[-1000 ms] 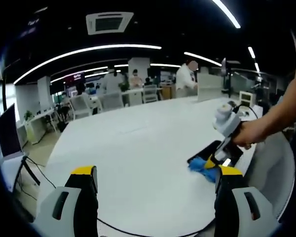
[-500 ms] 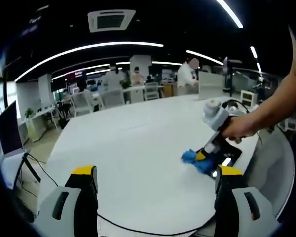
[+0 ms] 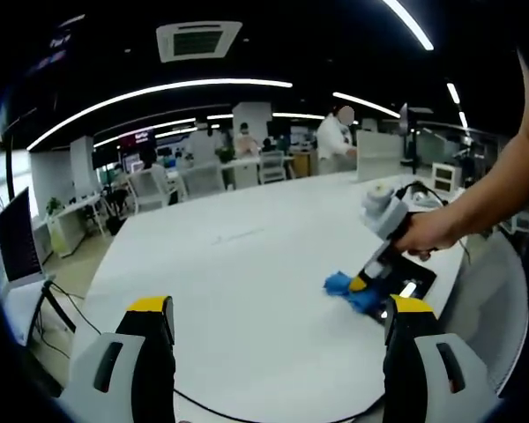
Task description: Wipe the mirror surface with the cleaning cloth until all visible marks leave the cleaned area.
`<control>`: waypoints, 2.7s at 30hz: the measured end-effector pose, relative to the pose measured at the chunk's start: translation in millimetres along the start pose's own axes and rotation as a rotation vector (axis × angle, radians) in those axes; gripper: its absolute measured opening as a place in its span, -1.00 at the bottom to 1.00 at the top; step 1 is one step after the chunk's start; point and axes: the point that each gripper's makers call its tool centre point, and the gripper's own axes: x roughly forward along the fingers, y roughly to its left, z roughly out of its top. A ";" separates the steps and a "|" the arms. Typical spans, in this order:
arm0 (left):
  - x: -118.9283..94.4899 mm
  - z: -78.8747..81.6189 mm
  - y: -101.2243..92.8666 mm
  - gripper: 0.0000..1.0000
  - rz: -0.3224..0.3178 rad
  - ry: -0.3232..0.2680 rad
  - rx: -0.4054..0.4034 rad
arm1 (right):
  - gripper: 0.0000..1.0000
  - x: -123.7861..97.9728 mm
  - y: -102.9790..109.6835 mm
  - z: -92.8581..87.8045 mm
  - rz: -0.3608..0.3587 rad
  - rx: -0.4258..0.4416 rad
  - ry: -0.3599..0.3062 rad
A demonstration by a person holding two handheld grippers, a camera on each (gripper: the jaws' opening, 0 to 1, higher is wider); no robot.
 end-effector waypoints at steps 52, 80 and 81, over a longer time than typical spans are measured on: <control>1.3 1.2 -5.8 0.99 -0.004 -0.013 0.002 | -0.98 -18.6 -35.5 -11.9 -0.039 0.040 0.006; 8.4 17.5 0.2 0.99 0.020 -0.039 0.014 | -0.98 -23.5 -40.1 -18.3 -0.035 0.067 0.017; 8.0 17.5 -0.1 0.99 0.021 -0.041 0.011 | -0.98 -23.0 -40.5 -18.1 -0.035 0.069 0.018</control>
